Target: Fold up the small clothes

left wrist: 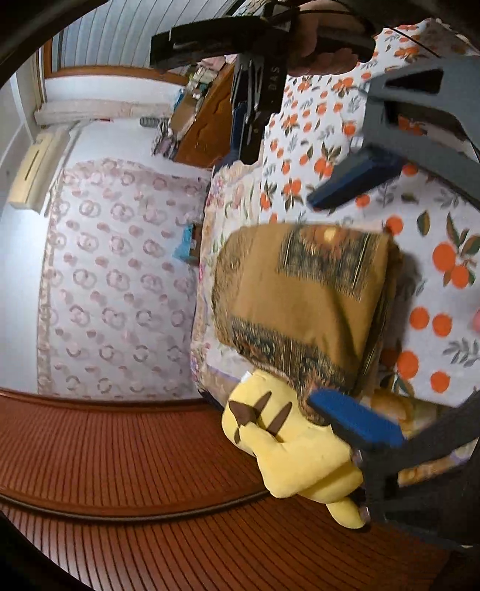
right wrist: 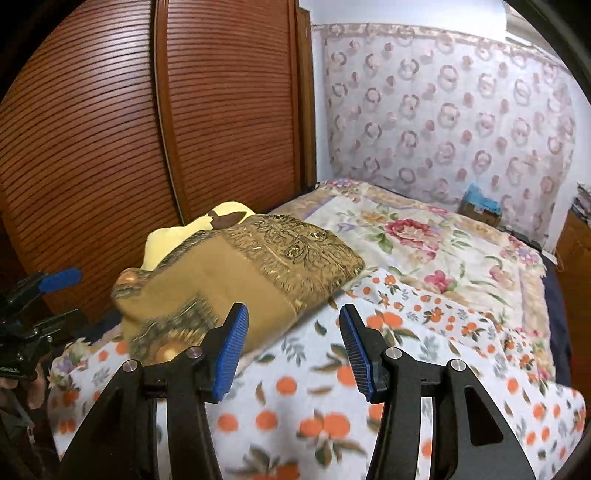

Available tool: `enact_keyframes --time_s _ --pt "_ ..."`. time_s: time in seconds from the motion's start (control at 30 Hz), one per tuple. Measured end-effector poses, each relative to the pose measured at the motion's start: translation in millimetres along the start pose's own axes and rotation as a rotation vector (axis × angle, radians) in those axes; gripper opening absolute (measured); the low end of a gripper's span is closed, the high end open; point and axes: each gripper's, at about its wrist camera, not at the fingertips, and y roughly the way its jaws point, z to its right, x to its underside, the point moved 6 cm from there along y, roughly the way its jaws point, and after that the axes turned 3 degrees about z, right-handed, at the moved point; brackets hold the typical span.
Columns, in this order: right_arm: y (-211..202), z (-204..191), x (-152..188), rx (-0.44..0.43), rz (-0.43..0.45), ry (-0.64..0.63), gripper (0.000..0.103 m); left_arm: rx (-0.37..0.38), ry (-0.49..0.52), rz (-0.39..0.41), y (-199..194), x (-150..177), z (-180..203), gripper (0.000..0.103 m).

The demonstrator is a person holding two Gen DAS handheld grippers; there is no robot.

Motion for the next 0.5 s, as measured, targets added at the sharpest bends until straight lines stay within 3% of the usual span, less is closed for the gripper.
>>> enact_keyframes --time_s 0.13,0.5 --pt "-38 -4 15 0.021 0.026 0.019 0.054 0.020 0.018 0.012 -11 -1 15 0.103" --pt "-134 -8 60 0.183 0.062 0.105 0.074 0.103 0.055 0.006 -30 1 68 0.103"
